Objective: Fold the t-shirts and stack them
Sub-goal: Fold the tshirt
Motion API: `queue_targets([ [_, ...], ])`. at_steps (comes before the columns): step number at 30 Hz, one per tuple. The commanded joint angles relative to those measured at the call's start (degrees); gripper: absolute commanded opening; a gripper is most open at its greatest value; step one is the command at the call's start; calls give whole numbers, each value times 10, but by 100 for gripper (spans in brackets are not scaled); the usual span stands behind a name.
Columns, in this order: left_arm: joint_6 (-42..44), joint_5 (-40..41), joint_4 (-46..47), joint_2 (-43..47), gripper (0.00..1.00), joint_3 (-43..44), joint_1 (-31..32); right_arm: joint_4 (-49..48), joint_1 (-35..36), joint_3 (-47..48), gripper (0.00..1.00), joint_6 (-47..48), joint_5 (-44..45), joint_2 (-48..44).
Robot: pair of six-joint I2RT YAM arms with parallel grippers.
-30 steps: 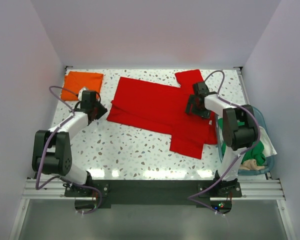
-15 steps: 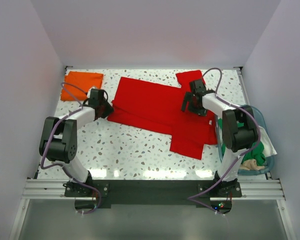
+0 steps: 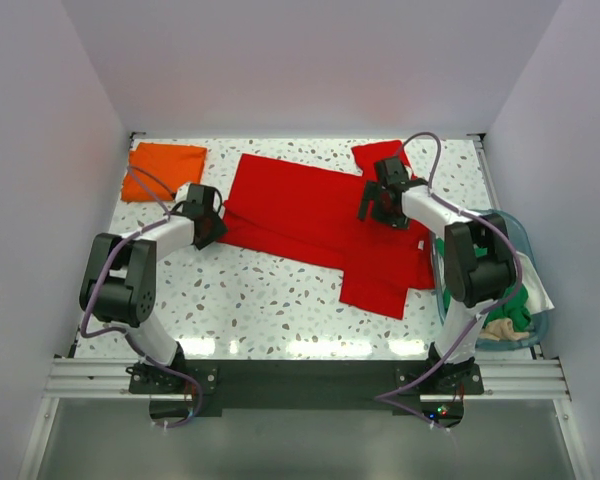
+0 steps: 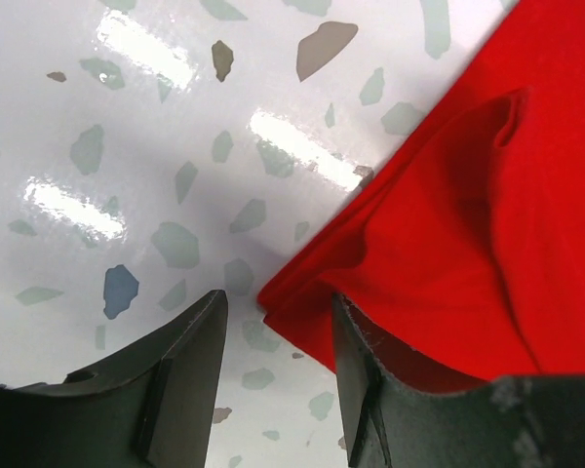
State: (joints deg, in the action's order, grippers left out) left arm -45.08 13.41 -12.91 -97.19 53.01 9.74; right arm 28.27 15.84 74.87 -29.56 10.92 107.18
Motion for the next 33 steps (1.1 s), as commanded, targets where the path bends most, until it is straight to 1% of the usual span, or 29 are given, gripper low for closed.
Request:
queue_targets([
  [1,18,23,-3,13,51,-12,2,-7,2,21,88,-1,-6,-42],
  [5,24,10,6,-4,50,-8,4,-6,1,23,88,-1,-11,-43],
  [8,27,11,9,-18,46,0,4,-6,1,24,88,2,-15,-43],
  [11,27,9,5,-29,31,11,4,-7,1,28,88,4,-22,-37],
  [12,27,10,4,-30,24,13,5,-7,2,29,88,7,-26,-33],
  [13,24,13,2,-27,20,13,5,-6,1,33,88,7,-33,-29],
  [14,19,18,-4,-23,14,13,5,-6,1,34,88,8,-34,-27],
  [15,11,28,-12,-19,4,13,5,-7,1,35,88,9,-38,-25],
  [16,-5,51,-38,-9,1,13,4,-6,1,37,88,11,-41,-20],
  [18,-18,70,-56,8,0,-2,1,-5,2,38,88,13,-46,-16],
  [20,-37,90,-69,44,0,-21,-2,-7,3,34,88,15,-49,-15],
  [23,-50,95,-69,103,0,-73,-19,-7,8,28,88,18,-55,-15],
  [24,-55,95,-74,117,0,-100,-36,-7,9,27,88,19,-56,-16],
  [26,-62,87,-80,157,0,-127,-61,-8,21,19,88,19,-57,-20],
  [27,-65,63,-81,169,0,-157,-95,-9,26,17,88,19,-57,-21],
  [28,-66,52,-81,193,0,-172,-116,-9,32,12,88,18,-56,-23],
  [30,-70,50,-93,215,0,-206,-151,-9,53,4,88,15,-56,-32],
  [33,-67,71,-96,252,0,-229,-162,-19,72,-31,88,8,-50,-64],
])
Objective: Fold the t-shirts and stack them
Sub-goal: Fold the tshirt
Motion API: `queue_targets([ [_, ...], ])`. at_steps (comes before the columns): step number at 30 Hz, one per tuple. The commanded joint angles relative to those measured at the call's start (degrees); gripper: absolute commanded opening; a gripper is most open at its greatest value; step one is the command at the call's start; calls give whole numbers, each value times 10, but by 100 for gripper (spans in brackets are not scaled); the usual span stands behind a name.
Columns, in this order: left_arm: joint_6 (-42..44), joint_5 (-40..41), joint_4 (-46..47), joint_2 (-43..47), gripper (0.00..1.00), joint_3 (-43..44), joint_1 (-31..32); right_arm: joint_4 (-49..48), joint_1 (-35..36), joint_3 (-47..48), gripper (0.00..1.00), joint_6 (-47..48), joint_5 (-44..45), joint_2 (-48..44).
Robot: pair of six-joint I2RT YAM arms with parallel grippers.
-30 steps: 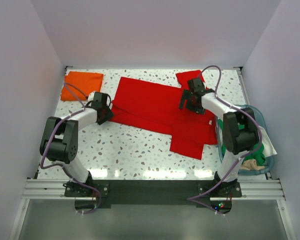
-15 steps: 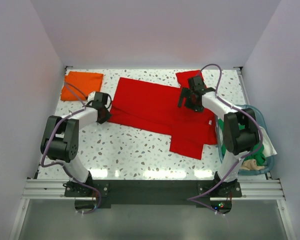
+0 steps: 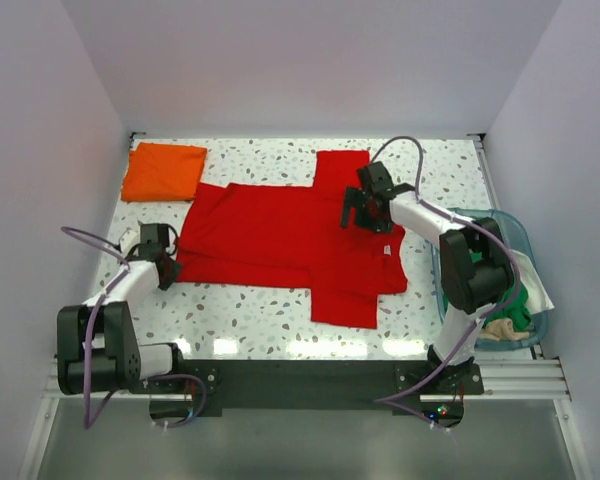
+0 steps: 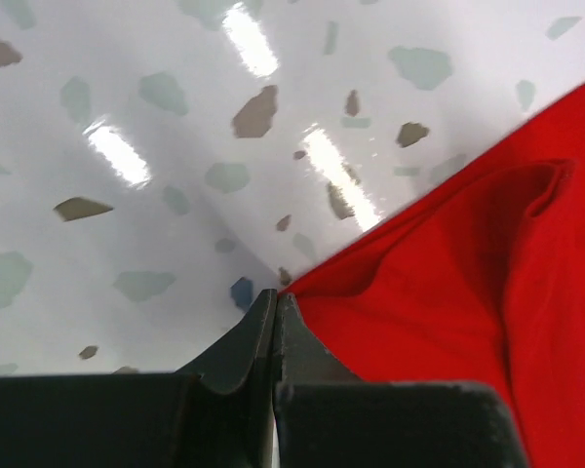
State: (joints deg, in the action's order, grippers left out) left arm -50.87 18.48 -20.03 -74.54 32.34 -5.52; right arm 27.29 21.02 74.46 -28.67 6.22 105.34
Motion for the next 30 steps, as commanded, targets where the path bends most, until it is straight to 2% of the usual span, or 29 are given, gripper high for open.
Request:
queue_targets([
  [1,-9,21,-27,32,0,-23,-10,-16,22,-51,88,-2,-4,-57],
  [2,-5,13,-26,33,1,-22,-12,-18,21,-73,88,-5,2,-80],
  [4,0,-2,-24,33,7,-18,-12,-19,21,-96,89,-8,2,-111],
  [5,2,-9,-24,32,13,-15,-11,-21,22,-107,89,-10,2,-127],
  [6,13,-21,-19,31,14,-10,-12,-20,21,-120,89,-17,2,-166],
  [13,36,-50,17,39,12,-22,-11,-14,21,-284,89,-74,1,-328],
  [16,36,-60,23,38,11,-21,-9,-32,20,-344,88,-121,11,-360],
  [19,38,-69,25,41,10,-19,-9,-56,18,-361,84,-145,14,-357],
  [21,39,-70,26,43,10,-19,-10,-62,17,-358,74,-154,25,-339],
  [22,39,-72,26,44,10,-19,-10,-65,14,-354,60,-156,30,-331],
  [26,40,-83,32,44,10,-24,-9,-88,-6,-367,35,-171,23,-305],
  [30,39,-86,32,45,10,-25,-9,-74,-14,-387,26,-196,32,-286],
])
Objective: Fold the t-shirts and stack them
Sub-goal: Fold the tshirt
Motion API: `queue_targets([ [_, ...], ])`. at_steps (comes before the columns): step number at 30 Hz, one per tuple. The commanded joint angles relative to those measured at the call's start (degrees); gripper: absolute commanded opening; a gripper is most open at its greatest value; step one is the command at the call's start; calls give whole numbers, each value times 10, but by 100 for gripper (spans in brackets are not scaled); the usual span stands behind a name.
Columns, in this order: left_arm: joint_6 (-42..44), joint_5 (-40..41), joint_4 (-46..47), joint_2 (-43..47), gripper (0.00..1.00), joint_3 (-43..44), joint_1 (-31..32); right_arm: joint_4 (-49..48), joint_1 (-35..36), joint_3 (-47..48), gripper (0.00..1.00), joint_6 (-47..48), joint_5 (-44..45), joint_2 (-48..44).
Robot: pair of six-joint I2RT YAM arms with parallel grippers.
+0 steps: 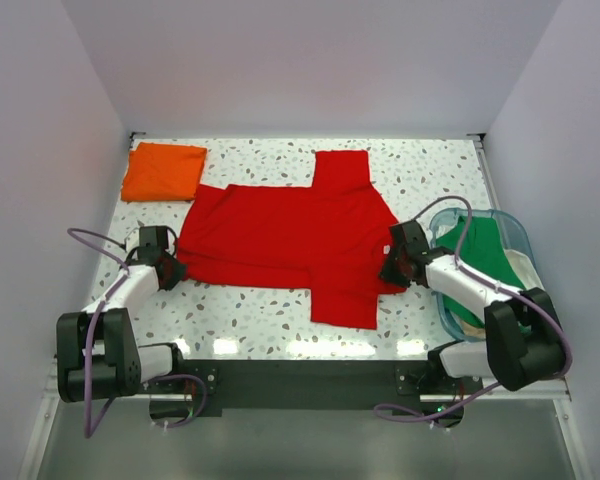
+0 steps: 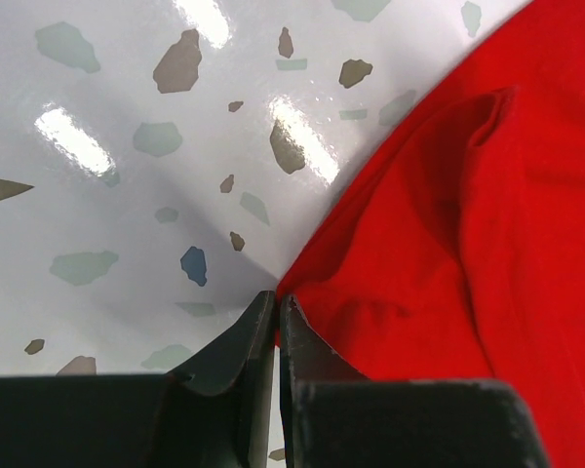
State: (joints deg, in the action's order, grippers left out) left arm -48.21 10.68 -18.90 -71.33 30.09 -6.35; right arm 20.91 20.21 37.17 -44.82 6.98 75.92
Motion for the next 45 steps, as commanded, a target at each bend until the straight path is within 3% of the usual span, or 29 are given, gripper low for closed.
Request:
queue_targets([
  [1,12,-8,20,11,10,-2,-2,-3,-11,-17,24,-34,27,8],
  [6,7,-7,16,12,10,-8,0,32,-53,-53,22,-30,30,-45],
  [16,6,0,-9,30,9,-25,-1,111,-105,-53,30,-12,27,-133],
  [19,7,18,-28,44,17,-22,0,119,-112,-38,32,19,-10,-144],
  [22,9,40,-42,55,37,-7,0,117,-111,-22,34,64,-59,-147],
  [23,12,47,-49,56,39,7,0,121,-110,-19,34,69,-69,-148],
  [27,21,71,-68,52,48,31,-1,128,-85,-36,41,75,-86,-170],
  [31,25,78,-73,59,55,38,-1,120,-3,-58,52,40,-75,-181],
  [37,49,72,-75,59,56,66,0,120,66,-98,52,-17,-54,-186],
  [45,43,51,-77,68,57,54,1,162,68,-104,52,-18,-50,-235],
])
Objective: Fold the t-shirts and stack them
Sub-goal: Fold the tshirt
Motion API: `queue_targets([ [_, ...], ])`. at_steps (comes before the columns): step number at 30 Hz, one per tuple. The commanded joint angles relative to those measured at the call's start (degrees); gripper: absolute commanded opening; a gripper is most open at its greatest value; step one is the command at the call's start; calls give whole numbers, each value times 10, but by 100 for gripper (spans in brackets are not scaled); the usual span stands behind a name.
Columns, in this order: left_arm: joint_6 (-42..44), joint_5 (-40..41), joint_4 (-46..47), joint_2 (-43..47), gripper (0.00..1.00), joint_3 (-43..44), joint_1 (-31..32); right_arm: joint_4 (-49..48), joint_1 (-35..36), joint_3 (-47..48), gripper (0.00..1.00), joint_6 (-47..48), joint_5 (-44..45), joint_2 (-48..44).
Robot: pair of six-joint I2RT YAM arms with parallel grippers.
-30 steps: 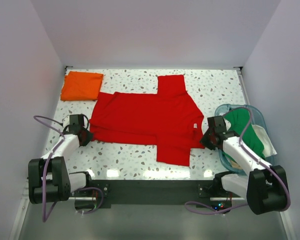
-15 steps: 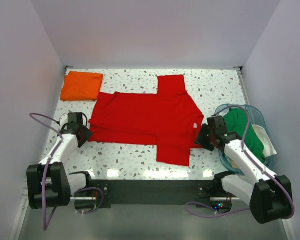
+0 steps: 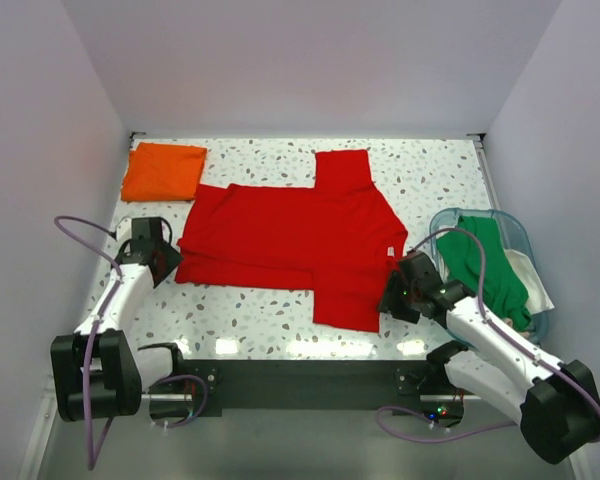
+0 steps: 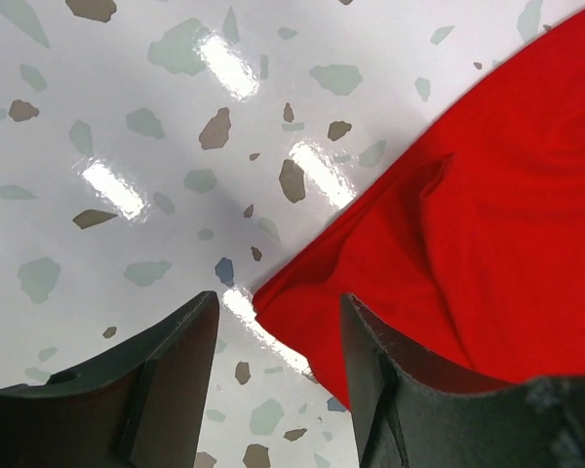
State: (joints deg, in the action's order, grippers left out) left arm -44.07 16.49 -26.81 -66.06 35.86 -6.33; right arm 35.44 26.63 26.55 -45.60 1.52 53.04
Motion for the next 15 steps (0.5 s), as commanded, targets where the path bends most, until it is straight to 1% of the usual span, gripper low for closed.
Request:
queue_targets([
  [1,-1,-13,5,14,58,-12,3,16,3,0,52,-8,2,-5],
  [3,-14,-22,11,4,58,-18,8,16,3,-3,52,-3,-6,0],
  [5,-28,-22,18,-4,58,-27,25,15,3,-5,52,3,-11,0],
  [7,-37,-9,21,-9,58,-32,45,10,4,-9,52,6,-14,1],
  [10,-50,11,27,-27,58,-30,54,-2,11,-16,52,6,-26,13],
  [14,-47,56,22,-61,53,-17,54,-20,25,-21,52,6,-30,32],
  [15,-46,62,22,-64,49,-14,54,-22,32,-23,52,5,-30,35],
])
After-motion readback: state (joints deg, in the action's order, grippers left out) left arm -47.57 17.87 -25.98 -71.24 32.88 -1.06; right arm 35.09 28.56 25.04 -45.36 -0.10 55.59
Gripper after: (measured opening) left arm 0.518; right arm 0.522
